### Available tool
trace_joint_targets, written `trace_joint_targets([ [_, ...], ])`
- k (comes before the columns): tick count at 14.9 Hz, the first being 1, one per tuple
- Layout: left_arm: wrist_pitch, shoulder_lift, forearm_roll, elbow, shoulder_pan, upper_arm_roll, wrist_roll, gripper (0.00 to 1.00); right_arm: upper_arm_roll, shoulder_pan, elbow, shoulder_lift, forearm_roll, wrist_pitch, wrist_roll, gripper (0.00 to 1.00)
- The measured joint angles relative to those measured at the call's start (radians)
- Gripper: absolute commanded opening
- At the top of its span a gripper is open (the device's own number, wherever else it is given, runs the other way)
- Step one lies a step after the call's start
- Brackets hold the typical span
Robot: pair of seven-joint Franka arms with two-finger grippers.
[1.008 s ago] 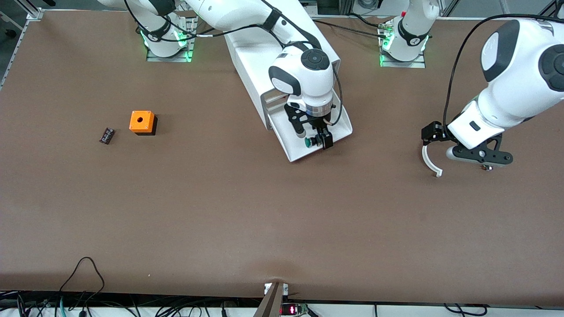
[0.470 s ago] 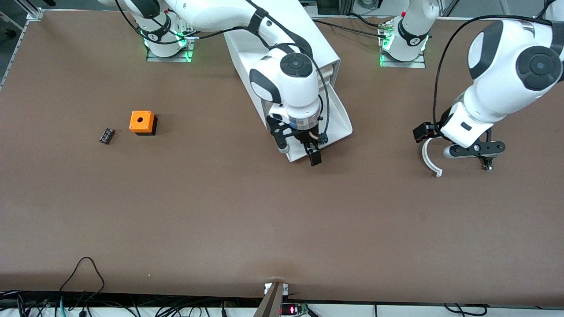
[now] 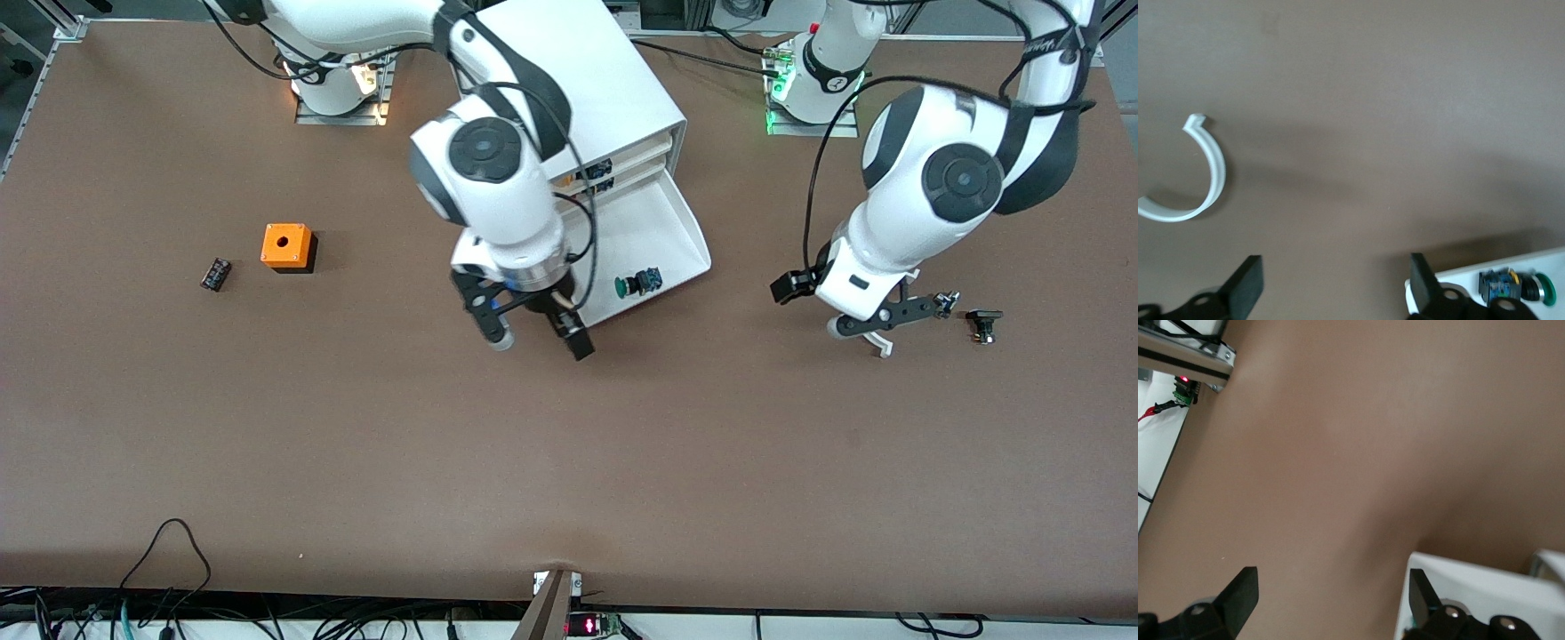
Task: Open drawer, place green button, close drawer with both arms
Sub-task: 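Open the right gripper to release the button and lift it away, then push the drawer shut with the left gripper while the right gripper retracts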
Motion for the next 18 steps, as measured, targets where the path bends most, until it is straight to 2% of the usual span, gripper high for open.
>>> trace_joint_targets([
  [5, 0.104, 0.098, 0.0, -0.003, -0.07, -0.039, -0.129, 0.93, -0.003, -0.109, -0.001, -0.05, 0.044, -0.123, -0.326, 1.0],
  [11, 0.221, 0.21, 0.0, -0.01, -0.168, -0.045, -0.231, 0.93, -0.005, -0.256, -0.013, -0.101, 0.057, -0.249, -0.758, 1.0],
  [15, 0.372, 0.255, 0.0, -0.057, -0.187, -0.045, -0.275, 0.94, -0.037, -0.308, -0.093, -0.165, 0.057, -0.255, -0.963, 1.0],
  [18, 0.403, 0.271, 0.0, -0.08, -0.198, -0.047, -0.311, 0.94, -0.087, -0.31, -0.17, -0.232, 0.057, -0.256, -1.092, 1.0],
])
